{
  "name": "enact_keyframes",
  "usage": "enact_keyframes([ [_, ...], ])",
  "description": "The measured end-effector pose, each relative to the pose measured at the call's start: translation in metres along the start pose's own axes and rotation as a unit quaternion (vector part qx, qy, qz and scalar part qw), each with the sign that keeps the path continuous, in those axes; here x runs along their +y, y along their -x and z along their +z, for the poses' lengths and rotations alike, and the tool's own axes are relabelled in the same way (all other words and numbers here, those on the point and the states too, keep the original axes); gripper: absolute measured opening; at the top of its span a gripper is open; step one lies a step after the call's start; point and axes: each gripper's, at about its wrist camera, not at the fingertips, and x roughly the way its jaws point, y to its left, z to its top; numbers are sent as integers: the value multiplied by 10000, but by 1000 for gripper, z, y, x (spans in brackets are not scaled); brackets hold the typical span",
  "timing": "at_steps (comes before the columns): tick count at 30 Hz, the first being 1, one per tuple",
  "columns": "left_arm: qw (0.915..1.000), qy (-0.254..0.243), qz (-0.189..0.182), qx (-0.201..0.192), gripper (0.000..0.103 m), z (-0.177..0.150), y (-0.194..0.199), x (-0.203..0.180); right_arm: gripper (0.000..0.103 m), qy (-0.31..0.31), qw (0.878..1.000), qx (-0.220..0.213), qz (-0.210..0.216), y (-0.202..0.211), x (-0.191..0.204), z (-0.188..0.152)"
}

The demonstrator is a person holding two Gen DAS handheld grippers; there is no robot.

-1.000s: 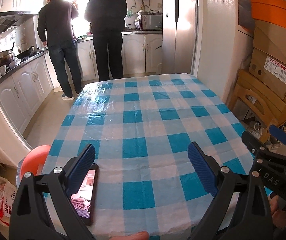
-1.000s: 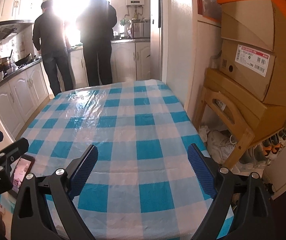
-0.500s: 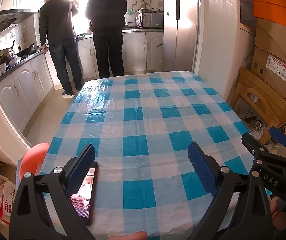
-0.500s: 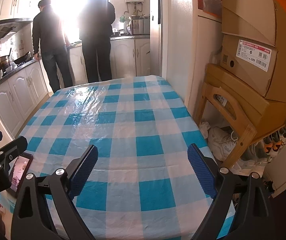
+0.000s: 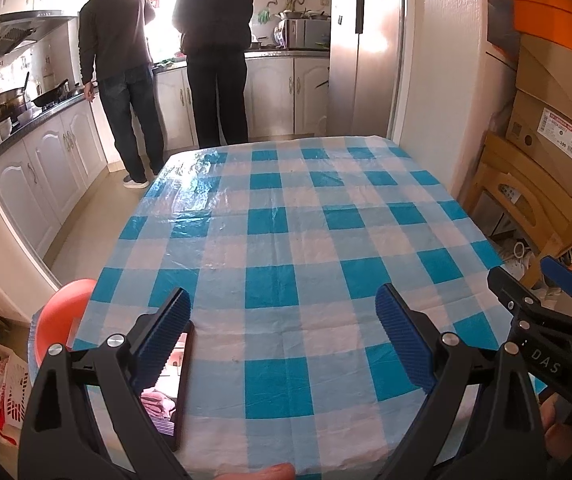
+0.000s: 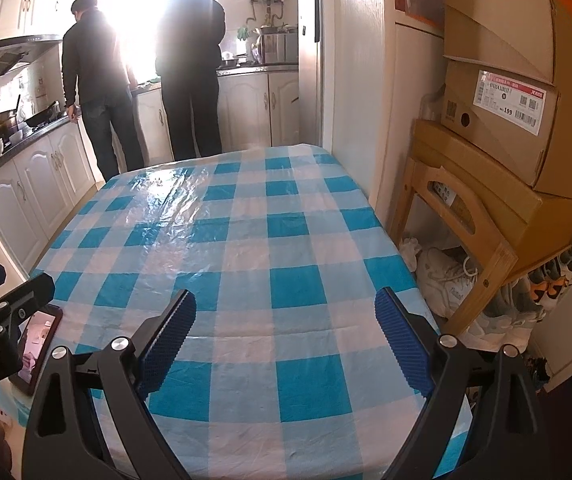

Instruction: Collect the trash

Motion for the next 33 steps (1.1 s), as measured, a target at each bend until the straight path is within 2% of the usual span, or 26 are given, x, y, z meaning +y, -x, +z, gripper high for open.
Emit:
enact_keyframes([
  [14, 9999, 27, 43, 158, 94, -1, -15, 2, 90, -44, 9999, 112, 36, -9, -1, -2],
  [17, 9997, 122, -50, 214, 94, -1, -20, 5, 90, -60, 9999, 128, 40, -10, -2, -2],
  [22, 9998, 92, -17, 169, 94, -2, -30, 4, 90, -132, 9996, 234, 69, -21, -5, -2],
  [31, 9969, 353, 223, 672, 94, 8, -81, -2, 90, -163, 9987, 466, 111, -59, -8, 14],
  [33, 9958, 394, 310, 764, 94, 11, -95, -5, 93, -154, 9985, 516, 105, -70, -8, 20],
])
